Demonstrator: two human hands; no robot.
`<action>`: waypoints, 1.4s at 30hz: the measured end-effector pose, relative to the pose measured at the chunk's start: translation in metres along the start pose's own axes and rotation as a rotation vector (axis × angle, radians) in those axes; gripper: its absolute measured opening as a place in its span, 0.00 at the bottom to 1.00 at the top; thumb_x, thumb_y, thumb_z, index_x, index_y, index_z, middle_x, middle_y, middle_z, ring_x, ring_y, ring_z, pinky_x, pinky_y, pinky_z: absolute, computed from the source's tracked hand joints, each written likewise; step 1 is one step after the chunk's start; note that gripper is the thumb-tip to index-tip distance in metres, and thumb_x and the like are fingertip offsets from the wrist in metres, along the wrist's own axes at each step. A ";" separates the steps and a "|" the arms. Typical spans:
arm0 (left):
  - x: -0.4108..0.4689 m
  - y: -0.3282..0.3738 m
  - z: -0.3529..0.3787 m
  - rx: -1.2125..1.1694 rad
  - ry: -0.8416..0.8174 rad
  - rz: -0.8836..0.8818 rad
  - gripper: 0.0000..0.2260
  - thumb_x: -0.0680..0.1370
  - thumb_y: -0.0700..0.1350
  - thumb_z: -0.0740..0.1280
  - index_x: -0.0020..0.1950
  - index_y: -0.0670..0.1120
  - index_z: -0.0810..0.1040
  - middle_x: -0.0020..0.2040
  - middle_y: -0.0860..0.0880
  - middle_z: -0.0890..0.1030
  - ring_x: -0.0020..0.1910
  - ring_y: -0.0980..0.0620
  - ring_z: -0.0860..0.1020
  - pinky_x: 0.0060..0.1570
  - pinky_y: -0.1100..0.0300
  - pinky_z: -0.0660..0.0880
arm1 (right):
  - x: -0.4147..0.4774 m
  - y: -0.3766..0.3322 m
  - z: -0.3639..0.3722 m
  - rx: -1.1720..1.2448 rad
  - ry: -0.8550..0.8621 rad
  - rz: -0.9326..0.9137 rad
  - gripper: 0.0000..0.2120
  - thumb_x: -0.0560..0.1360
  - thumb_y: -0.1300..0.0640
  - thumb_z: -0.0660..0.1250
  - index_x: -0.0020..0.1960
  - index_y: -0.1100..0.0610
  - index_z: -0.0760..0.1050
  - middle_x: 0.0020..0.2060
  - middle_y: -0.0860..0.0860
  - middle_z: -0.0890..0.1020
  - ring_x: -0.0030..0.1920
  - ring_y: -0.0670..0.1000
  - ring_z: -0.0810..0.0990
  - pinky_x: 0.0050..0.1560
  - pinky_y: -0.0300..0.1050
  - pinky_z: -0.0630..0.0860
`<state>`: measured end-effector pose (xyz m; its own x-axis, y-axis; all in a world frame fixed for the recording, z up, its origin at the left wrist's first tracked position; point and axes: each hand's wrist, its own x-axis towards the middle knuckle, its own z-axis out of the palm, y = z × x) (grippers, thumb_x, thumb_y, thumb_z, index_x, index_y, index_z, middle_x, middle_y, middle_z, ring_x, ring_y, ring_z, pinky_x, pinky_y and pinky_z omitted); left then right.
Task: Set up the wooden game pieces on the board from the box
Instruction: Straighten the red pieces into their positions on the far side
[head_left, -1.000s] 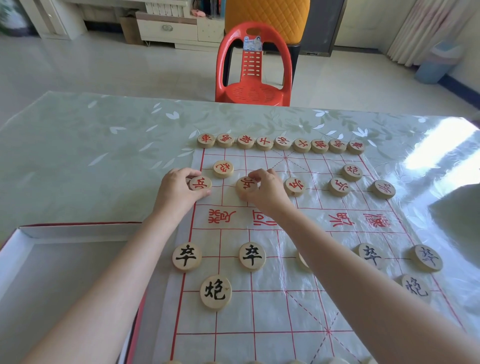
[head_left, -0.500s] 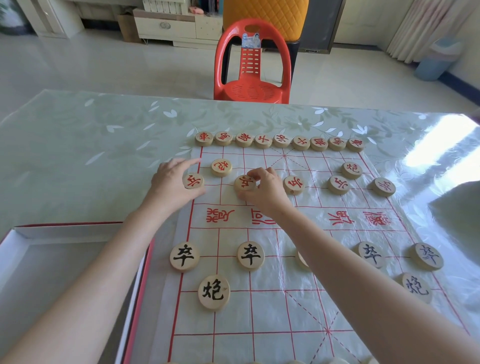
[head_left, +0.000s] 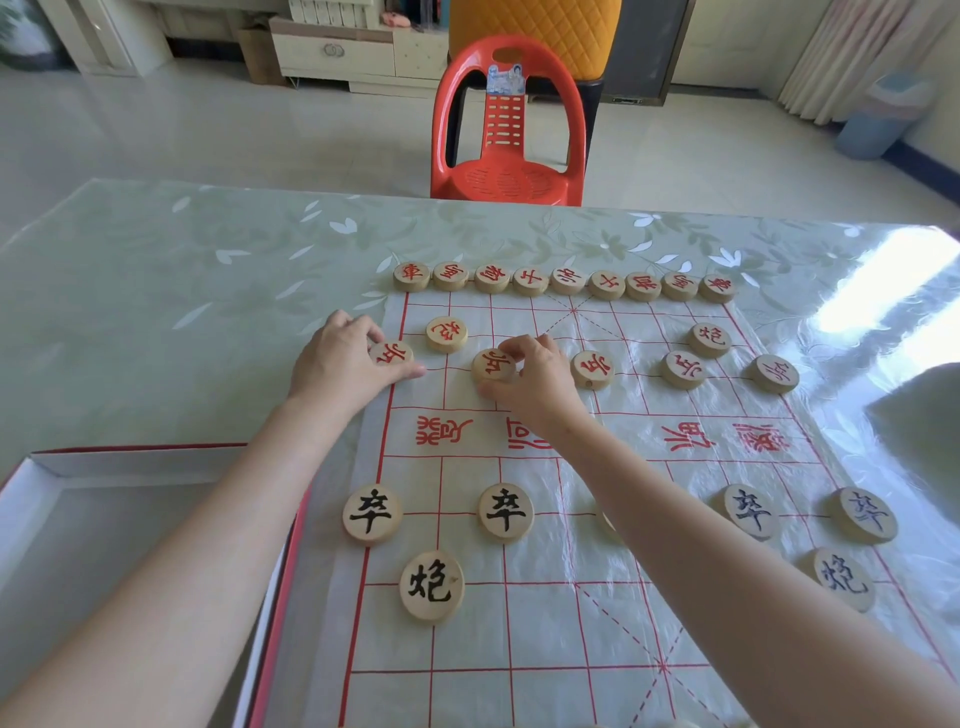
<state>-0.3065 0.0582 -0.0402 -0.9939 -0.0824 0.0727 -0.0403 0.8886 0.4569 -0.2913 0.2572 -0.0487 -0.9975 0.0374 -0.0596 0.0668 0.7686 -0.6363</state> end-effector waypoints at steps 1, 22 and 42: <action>0.000 0.001 0.002 -0.019 -0.015 -0.012 0.29 0.63 0.64 0.72 0.57 0.48 0.74 0.55 0.48 0.72 0.55 0.48 0.73 0.51 0.55 0.71 | 0.000 0.000 0.000 -0.001 0.000 0.000 0.26 0.70 0.51 0.71 0.66 0.56 0.69 0.60 0.54 0.71 0.60 0.55 0.69 0.63 0.51 0.69; -0.006 -0.016 -0.002 -0.084 -0.054 0.161 0.20 0.69 0.52 0.73 0.59 0.52 0.77 0.53 0.49 0.74 0.51 0.51 0.74 0.54 0.55 0.71 | 0.000 0.003 0.002 0.002 -0.006 -0.013 0.26 0.70 0.51 0.70 0.67 0.52 0.69 0.61 0.53 0.70 0.60 0.55 0.68 0.63 0.51 0.68; -0.008 -0.018 -0.001 -0.114 -0.077 0.161 0.19 0.70 0.50 0.72 0.61 0.52 0.76 0.52 0.52 0.71 0.51 0.54 0.72 0.52 0.60 0.68 | -0.001 0.007 0.003 0.017 -0.014 -0.041 0.26 0.71 0.51 0.69 0.68 0.51 0.68 0.63 0.52 0.69 0.61 0.55 0.68 0.65 0.51 0.65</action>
<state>-0.2973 0.0427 -0.0476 -0.9917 0.0949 0.0869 0.1270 0.8303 0.5427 -0.2901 0.2603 -0.0554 -0.9990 -0.0025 -0.0438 0.0266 0.7584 -0.6512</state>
